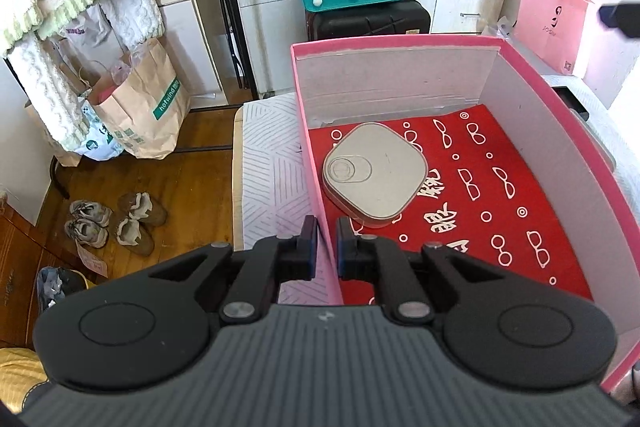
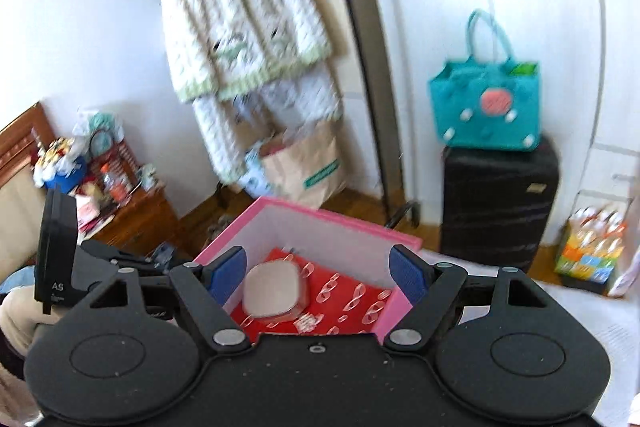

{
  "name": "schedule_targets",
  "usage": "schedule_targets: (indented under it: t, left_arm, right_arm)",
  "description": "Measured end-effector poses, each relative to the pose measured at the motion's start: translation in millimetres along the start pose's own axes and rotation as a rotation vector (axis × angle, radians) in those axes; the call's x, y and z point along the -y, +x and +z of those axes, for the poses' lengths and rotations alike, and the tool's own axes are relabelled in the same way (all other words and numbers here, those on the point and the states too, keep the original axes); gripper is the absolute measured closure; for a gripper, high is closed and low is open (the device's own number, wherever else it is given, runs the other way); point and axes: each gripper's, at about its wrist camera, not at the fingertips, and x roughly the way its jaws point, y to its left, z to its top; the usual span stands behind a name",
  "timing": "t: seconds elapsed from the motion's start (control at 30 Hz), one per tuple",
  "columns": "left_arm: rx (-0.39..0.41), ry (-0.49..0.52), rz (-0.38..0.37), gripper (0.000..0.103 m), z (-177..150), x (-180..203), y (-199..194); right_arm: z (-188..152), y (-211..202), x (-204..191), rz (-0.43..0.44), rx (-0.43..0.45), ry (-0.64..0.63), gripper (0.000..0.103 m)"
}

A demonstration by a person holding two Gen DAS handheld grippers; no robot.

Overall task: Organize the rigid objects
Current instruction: 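Move the right gripper back to the cream hair claw clip and grasp it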

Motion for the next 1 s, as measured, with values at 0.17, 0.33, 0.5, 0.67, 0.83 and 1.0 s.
schedule_targets:
  t: [0.17, 0.33, 0.5, 0.67, 0.83, 1.0]
  left_arm:
    - [0.011, 0.002, -0.001, 0.095, -2.6, 1.3, -5.2]
    - [0.057, -0.010, -0.026, 0.095, -10.1, -1.5, -16.3]
    - [0.066, -0.037, -0.041, 0.095, -15.8, -3.8, -15.5]
    - [0.068, 0.009, -0.016, 0.094, -15.9, 1.8, -15.4]
    - [0.060, 0.005, -0.019, 0.094, -15.1, 0.1, -15.7]
    - [0.055, 0.005, -0.015, 0.094, -14.8, 1.6, -15.8]
  right_arm:
    - [-11.9, -25.1, 2.1, -0.056, 0.042, -0.092, 0.019]
    - [-39.7, -58.8, 10.1, -0.048, 0.065, -0.136, 0.019]
    - [-70.5, -58.7, 14.7, -0.123, -0.057, -0.180, 0.021]
    - [-116.1, -51.9, 24.8, -0.202, -0.124, -0.164, 0.041]
    - [-152.1, -53.5, 43.8, -0.224, -0.132, -0.002, 0.041]
    - [-169.8, -42.5, 49.7, -0.255, -0.168, 0.044, 0.038]
